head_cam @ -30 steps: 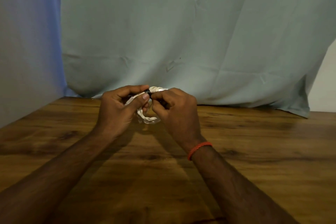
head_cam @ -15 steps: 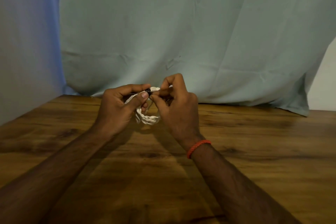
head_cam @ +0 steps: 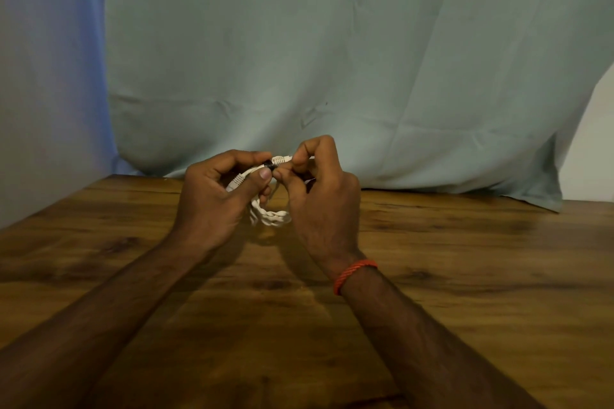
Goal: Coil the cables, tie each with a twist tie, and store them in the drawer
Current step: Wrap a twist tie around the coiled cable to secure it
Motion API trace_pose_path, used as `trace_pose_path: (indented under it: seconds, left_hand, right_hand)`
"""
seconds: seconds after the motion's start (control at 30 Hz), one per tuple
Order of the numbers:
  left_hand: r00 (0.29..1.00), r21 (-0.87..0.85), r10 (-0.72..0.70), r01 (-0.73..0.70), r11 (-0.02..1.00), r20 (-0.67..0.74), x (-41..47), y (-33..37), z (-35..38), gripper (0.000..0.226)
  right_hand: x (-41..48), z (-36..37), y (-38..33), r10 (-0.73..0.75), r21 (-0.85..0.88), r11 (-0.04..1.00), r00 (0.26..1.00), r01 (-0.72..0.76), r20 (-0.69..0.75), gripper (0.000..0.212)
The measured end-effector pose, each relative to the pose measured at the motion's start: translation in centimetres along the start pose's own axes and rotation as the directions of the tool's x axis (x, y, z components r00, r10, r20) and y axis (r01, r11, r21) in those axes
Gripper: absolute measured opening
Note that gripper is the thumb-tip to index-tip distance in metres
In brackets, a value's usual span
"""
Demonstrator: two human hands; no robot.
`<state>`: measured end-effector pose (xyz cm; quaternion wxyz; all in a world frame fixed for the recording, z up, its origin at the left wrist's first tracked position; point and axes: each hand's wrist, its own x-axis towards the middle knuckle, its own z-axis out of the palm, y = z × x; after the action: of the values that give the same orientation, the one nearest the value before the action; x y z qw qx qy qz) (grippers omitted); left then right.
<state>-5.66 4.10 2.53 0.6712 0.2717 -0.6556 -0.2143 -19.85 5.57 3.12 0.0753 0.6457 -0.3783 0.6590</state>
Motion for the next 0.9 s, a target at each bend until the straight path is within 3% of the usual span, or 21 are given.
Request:
trace_pose_path:
  seconds: [0.23, 0.5, 0.7, 0.9]
  left_hand:
    - [0.994, -0.095, -0.078, 0.071, 0.993, -0.073, -0.1, 0.4, 0.4, 0.023]
    - [0.999, -0.007, -0.014, 0.014, 1.0, -0.051, -0.2, 0.5, 0.2, 0.02]
    - [0.999, -0.024, 0.0, 0.0, 1.0, -0.032, -0.2, 0.5, 0.2, 0.015]
    - [0.997, -0.12, -0.069, 0.066, 0.991, -0.022, -0.2, 0.5, 0.1, 0.012]
  right_hand:
    - [0.1, -0.3, -0.4, 0.026, 0.143, 0.989, 0.998, -0.034, 0.054, 0.021]
    - [-0.1, -0.2, -0.8, 0.106, 0.236, 0.964, 0.99, -0.126, 0.098, 0.022]
    - [0.1, -0.5, -0.1, -0.027, 0.011, 1.0, 0.996, 0.026, 0.083, 0.018]
    - [0.9, -1.4, 0.1, -0.191, -0.226, 0.953, 0.979, 0.201, 0.063, 0.013]
